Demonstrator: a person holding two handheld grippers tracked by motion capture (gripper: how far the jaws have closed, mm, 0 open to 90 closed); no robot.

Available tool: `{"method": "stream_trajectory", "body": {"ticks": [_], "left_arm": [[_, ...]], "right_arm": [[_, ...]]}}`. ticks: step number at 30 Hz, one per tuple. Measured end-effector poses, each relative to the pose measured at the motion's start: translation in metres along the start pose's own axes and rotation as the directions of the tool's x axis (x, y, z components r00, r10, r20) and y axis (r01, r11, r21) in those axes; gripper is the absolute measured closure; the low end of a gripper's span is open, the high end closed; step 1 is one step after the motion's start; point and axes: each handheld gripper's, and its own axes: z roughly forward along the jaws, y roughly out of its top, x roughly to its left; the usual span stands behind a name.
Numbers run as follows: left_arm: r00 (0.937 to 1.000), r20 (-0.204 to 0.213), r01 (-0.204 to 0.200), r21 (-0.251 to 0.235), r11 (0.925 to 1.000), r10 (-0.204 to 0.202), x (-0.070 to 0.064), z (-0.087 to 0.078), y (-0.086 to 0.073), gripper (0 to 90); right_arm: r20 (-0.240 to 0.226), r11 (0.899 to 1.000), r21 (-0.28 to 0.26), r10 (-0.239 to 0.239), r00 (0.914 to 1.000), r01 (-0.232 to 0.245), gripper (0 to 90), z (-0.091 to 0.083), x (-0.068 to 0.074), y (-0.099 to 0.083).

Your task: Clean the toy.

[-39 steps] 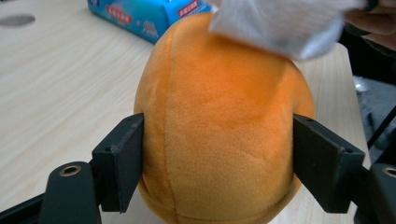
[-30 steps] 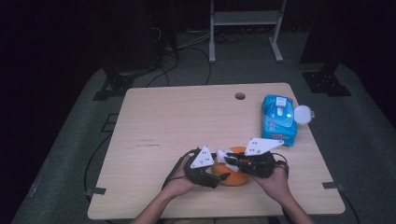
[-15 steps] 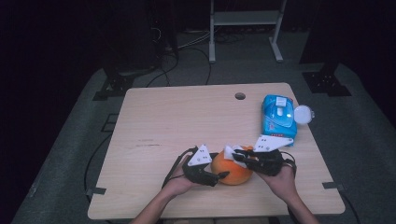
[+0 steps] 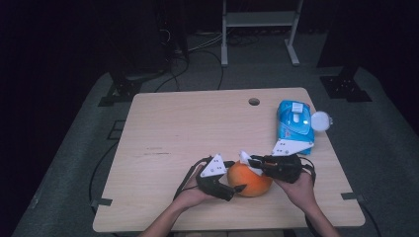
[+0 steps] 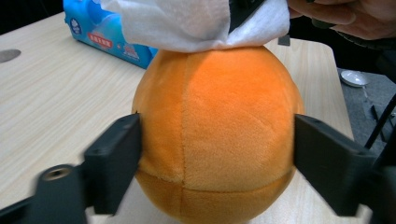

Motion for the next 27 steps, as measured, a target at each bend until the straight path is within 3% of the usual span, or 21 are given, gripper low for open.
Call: {"method": "stream_trajectory", "body": {"ticks": [3,5,8,10,14,17,21,23,27], "left_arm": [[0.9998,-0.017,-0.007,-0.001,1.0,0.007,-0.002,-0.002,0.001,27.6],[0.9998,-0.017,-0.013,-0.006,0.9999,0.013,-0.005,-0.001,0.003,29.2],[0.9965,-0.023,-0.081,0.003,0.9967,0.081,-0.013,0.0,0.007,29.9],[0.9935,-0.03,-0.11,0.013,0.9939,0.11,-0.015,-0.001,0.006,30.7],[0.992,-0.025,-0.123,0.016,0.9922,0.124,-0.009,-0.003,0.002,32.0],[0.994,-0.019,-0.107,0.017,0.9941,0.108,-0.002,-0.005,-0.003,31.9],[0.9975,-0.004,-0.07,0.013,0.9974,0.07,0.006,-0.007,-0.009,28.4],[0.9992,0.015,-0.036,0.01,0.9993,0.036,0.008,-0.007,-0.008,22.4],[0.9989,0.041,0.025,-0.019,0.9995,-0.025,0.011,-0.007,-0.005,13.0]], "right_arm": [[0.014,0.999,0.002,-0.045,0.9989,0.045,80.5,0.002,0.009,0.004],[-0.001,0.998,0.002,-0.066,0.9978,0.066,80.6,0.005,0.019,0.007],[-0.047,0.994,0.011,-0.108,0.993,0.109,80.7,0.014,0.035,0.011],[-0.041,0.99,0.033,-0.139,0.9894,0.14,80.9,0.019,0.041,0.012],[-0.007,0.995,0.02,-0.101,0.9949,0.101,80.9,0.011,0.027,0.011],[0.036,0.999,0.014,-0.041,0.9985,0.04,80.8,0.0,0.006,0.004],[0.018,0.998,0.005,0.061,0.998,-0.061,80.7,-0.008,-0.017,-0.009],[0.008,0.998,0.0,0.069,0.9976,-0.069,80.7,-0.008,-0.017,-0.011],[0.01,1.0,0.015,0.019,0.9998,-0.02,80.7,-0.003,-0.008,-0.006]]}}
